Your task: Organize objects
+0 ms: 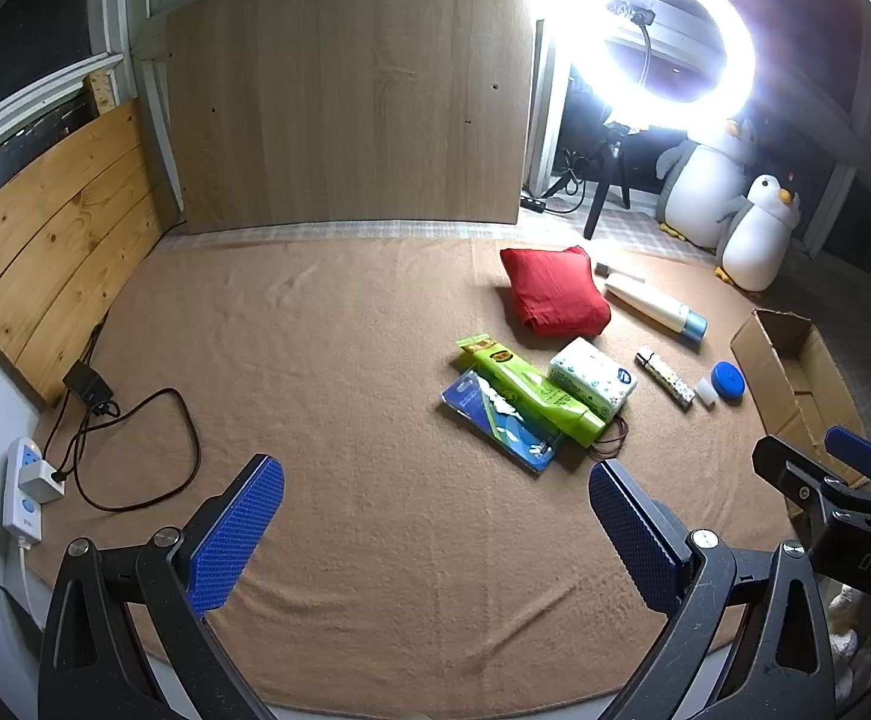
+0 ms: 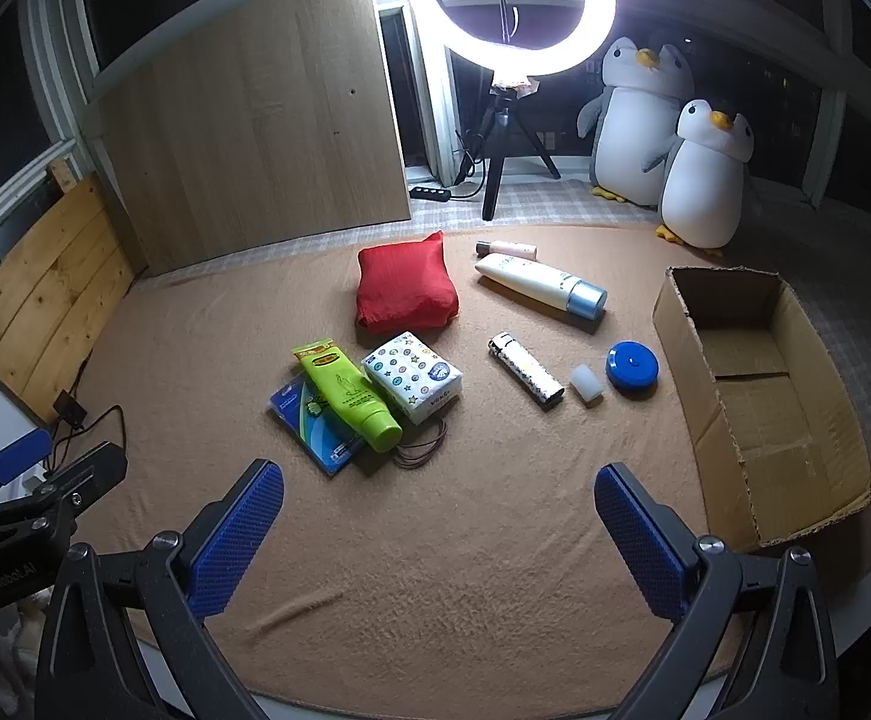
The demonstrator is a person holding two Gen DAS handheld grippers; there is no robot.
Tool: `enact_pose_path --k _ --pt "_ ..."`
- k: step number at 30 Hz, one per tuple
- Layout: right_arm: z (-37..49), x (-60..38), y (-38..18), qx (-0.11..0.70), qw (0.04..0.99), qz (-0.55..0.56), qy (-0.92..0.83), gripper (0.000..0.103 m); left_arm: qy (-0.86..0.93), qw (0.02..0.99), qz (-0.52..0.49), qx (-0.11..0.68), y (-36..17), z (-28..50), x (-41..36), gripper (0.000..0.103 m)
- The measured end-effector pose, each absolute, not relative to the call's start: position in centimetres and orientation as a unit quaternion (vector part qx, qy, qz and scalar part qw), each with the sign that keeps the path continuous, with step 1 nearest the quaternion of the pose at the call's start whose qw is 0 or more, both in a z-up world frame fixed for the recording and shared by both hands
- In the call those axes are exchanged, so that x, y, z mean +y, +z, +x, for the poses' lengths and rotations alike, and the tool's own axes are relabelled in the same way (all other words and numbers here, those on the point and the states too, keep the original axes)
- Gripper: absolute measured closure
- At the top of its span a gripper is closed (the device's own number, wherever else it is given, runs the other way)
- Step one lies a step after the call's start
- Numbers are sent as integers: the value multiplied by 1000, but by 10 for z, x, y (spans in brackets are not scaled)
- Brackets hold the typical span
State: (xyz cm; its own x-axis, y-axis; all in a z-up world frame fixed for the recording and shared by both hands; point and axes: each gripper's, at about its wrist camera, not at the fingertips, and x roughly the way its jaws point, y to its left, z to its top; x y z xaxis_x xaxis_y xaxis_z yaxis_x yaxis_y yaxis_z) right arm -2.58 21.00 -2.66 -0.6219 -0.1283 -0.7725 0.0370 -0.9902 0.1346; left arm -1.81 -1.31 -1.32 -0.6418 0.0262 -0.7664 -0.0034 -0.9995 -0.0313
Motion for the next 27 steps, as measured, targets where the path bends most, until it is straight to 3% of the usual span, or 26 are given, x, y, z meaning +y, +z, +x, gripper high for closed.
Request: enact_pose_path --k 27 --pt "-21 211 -28 -62 43 437 -896 0 906 10 -423 -13 -11 -12 -13 0"
